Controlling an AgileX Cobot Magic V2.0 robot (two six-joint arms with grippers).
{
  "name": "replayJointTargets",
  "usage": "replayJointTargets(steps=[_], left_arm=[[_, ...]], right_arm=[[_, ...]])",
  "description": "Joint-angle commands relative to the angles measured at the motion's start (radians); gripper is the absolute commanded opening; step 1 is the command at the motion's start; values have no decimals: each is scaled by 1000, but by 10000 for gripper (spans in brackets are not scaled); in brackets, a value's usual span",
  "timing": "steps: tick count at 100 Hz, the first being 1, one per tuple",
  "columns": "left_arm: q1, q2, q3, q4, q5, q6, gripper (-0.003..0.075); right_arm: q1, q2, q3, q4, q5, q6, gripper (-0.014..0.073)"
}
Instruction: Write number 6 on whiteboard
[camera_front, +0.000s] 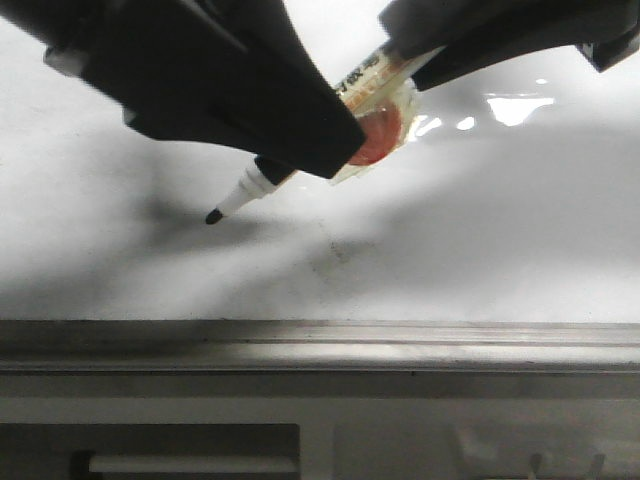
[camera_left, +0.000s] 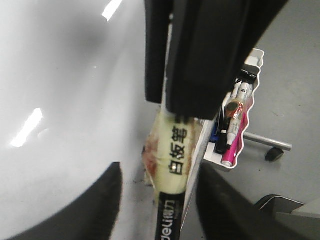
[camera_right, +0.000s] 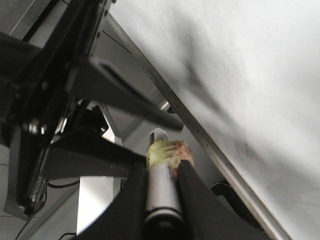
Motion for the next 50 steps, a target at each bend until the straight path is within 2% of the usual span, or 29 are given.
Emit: replayJointTargets(steps=[1,5,9,37,50], left_arm=[[20,-35,-37,-51,-70,-5,550],[38,-50,-37,-75,-70,-5,595],[66,-69,-37,-98,-67,-5,603],[304,-295,61,-239,-93,-5,494],[371,-432,163,-282,-174,-5,489]], right_arm=[[1,-49,-21,52,-13,-25,-46],[1,-71,-14,52,-34,-36,-46],[1,-101,-8,48,-50,-48,-46],[-1,-391,98,-28,-310,-48,-46],[-1,-466,158,-32,-452,-46,-46]])
